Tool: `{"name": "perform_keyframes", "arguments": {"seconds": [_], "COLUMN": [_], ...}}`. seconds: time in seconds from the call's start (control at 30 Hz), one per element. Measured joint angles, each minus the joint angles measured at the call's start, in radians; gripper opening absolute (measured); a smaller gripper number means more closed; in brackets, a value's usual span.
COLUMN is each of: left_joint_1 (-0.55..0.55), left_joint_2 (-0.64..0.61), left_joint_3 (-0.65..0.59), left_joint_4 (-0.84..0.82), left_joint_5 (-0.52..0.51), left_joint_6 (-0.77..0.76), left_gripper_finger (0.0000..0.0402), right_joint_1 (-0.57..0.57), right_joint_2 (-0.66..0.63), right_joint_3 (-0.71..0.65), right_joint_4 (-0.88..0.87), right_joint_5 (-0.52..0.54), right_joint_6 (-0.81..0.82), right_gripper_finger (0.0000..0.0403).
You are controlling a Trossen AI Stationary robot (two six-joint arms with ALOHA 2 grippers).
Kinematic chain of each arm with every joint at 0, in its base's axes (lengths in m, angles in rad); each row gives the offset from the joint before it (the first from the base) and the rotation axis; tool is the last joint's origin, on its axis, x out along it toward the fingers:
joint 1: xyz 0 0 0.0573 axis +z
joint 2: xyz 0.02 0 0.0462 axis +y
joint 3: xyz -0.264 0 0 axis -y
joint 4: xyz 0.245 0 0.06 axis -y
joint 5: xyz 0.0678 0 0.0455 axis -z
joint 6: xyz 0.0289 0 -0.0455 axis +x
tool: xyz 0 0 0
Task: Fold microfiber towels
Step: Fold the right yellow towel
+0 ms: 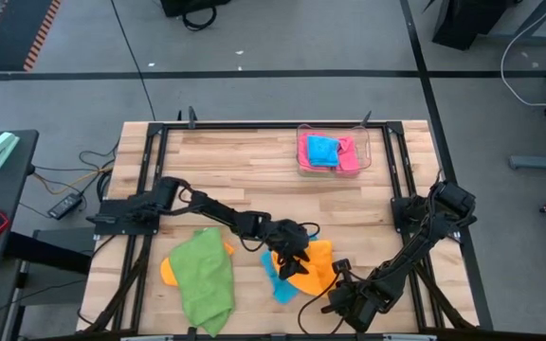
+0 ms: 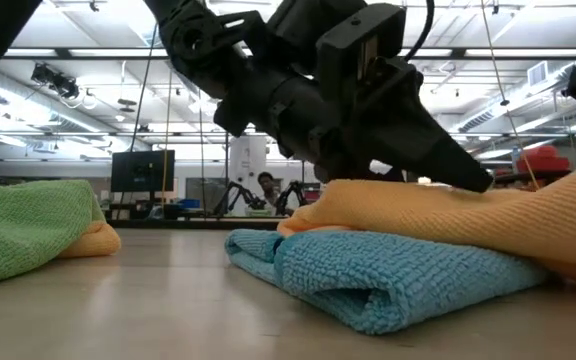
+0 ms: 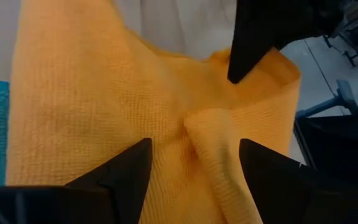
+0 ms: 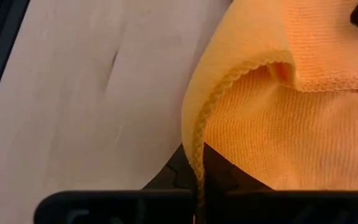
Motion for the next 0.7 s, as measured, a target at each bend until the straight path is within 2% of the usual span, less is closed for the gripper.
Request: {"name": "perform_keyframes", "arguments": {"seconds": [0.2,0.43,0.6,0.7], "left_joint_1": [-0.019,-0.045,-0.053,-0.066], "left_joint_2": [0.000,-0.001,-0.001,-0.001], "left_joint_3": [0.004,0.010,0.010,0.010], "left_joint_4": [0.023,0.131,0.112,0.114], "left_joint_5": [0.021,0.128,0.119,0.058], "left_joint_6": [0.035,0.079,0.079,0.080], "left_gripper_finger": [0.0233,0.0202,0.0181,0.0169], "right_joint_1": [0.001,0.000,0.001,0.001], "right_joint_2": [0.000,0.000,0.000,0.000], "right_joint_3": [0.000,0.000,0.000,0.000], "right_joint_4": [0.000,-0.010,-0.010,-0.010], "right_joint_5": [0.006,0.008,0.008,0.008], "right_joint_6": [-0.005,-0.009,-0.018,-0.025], "right_gripper_finger": [0.0008,0.0008,0.0008,0.0008]}}
